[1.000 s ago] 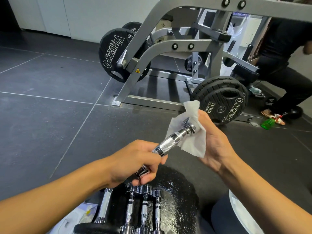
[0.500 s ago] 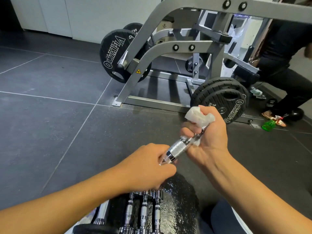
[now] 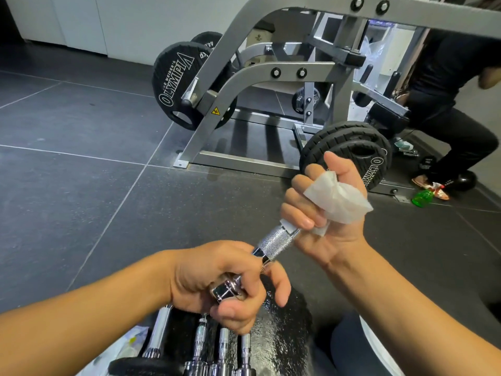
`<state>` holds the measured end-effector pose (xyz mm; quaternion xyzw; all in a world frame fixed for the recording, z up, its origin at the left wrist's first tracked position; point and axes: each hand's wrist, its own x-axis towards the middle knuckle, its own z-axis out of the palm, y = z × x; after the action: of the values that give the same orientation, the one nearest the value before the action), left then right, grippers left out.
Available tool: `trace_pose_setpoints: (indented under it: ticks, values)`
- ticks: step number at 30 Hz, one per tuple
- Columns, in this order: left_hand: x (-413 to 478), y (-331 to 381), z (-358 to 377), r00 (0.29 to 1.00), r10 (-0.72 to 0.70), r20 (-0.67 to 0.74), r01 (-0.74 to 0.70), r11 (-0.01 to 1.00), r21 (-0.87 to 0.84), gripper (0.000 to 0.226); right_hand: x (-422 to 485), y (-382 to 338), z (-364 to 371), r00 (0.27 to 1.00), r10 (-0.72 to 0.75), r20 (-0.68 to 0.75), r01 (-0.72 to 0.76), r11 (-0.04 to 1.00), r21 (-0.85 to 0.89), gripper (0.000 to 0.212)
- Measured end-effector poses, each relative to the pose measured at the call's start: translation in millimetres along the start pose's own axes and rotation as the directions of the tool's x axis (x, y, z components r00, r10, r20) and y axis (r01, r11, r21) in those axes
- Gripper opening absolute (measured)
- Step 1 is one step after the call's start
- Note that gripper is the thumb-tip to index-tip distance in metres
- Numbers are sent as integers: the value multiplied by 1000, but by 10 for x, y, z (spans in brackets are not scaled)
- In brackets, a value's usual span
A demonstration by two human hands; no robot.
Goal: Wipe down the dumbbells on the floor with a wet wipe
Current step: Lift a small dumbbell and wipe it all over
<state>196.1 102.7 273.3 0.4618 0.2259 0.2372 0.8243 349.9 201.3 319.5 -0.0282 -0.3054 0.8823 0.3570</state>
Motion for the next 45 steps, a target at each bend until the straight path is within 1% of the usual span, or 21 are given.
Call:
trace_pose_setpoints:
  ticks: [3, 5, 6, 7, 9, 10, 11, 13, 15, 17, 18, 20, 22, 24, 27, 30, 32, 34, 37, 42, 45]
  values:
    - [67, -9, 29, 978, 10, -209, 35, 977, 211, 25, -1, -10, 43, 984, -39, -175, 32, 999, -39, 52]
    - [106, 14, 28, 908, 75, -413, 158, 850, 502, 16, -6, 43, 40, 895, -131, -426, 99, 990, -97, 43]
    - [124, 25, 29, 853, 136, -505, 275, 704, 654, 14, -2, 83, 25, 821, -185, -540, 125, 981, -147, 37]
    - [138, 22, 32, 784, 217, -582, 427, 492, 759, 14, 8, 124, 5, 738, -238, -631, 136, 969, -206, 32]
    - [165, -2, 42, 655, 377, -655, 675, 97, 731, 17, 28, 188, -18, 608, -324, -725, 115, 939, -324, 21]
    - [184, -14, 58, 625, 434, -649, 717, 8, 697, 17, 28, 214, -28, 577, -356, -735, 84, 921, -381, 15]
    - [205, -26, 74, 618, 469, -631, 718, -10, 695, 17, 25, 229, -44, 568, -391, -724, 42, 892, -449, 11]
    - [199, 4, 98, 634, 440, -636, 674, 89, 733, 18, 7, 239, -130, 600, -510, -617, -49, 745, -665, 14]
    - [138, 85, 121, 706, 286, -648, 529, 396, 751, 19, -12, 245, -170, 673, -603, -428, -98, 502, -860, 21]
    - [35, 154, 117, 789, 116, -603, 345, 728, 592, 16, -49, 228, -180, 762, -591, -263, -93, 302, -949, 24]
    - [-20, 173, 90, 826, 60, -561, 269, 833, 484, 20, -71, 214, -181, 799, -569, -195, -69, 235, -970, 24]
    - [-101, 183, 31, 877, 32, -480, 144, 934, 326, 25, -106, 188, -182, 833, -552, -43, 10, 92, -996, 22]
    - [-124, 188, 9, 904, 56, -425, 54, 969, 243, 21, -110, 177, -169, 823, -555, 123, 109, -60, -992, 23]
    - [-124, 189, 8, 913, 77, -400, 13, 976, 216, 19, -106, 155, -173, 836, -514, 193, 181, -74, -981, 30]
    - [-143, 189, -11, 903, 104, -418, 7, 966, 257, 20, -140, 20, -146, 911, -401, 95, 79, -55, -995, 37]
    - [-169, 185, -33, 873, 134, -470, 50, 932, 360, 22, -179, -91, -153, 918, -395, 45, -45, -217, -975, 23]
    - [-185, 172, -47, 852, 154, -500, 74, 911, 407, 25, -179, -110, -144, 916, -398, 54, -57, -263, -963, 17]
    - [-197, 167, -59, 842, 167, -513, 92, 893, 440, 27, -176, -125, -162, 903, -405, 145, -21, -378, -925, 21]
    - [-220, 167, -66, 837, 174, -519, 106, 879, 465, 28, -139, -158, -224, 814, -451, 365, 32, -593, -804, 29]
    - [-217, 158, -19, 859, 179, -479, 102, 858, 504, 26, -135, -59, -167, 834, -277, 477, 241, -596, -766, 10]
    - [-202, 148, 35, 862, 216, -459, 118, 795, 595, 17, -121, 1, -114, 849, -300, 436, 216, -555, -803, 25]
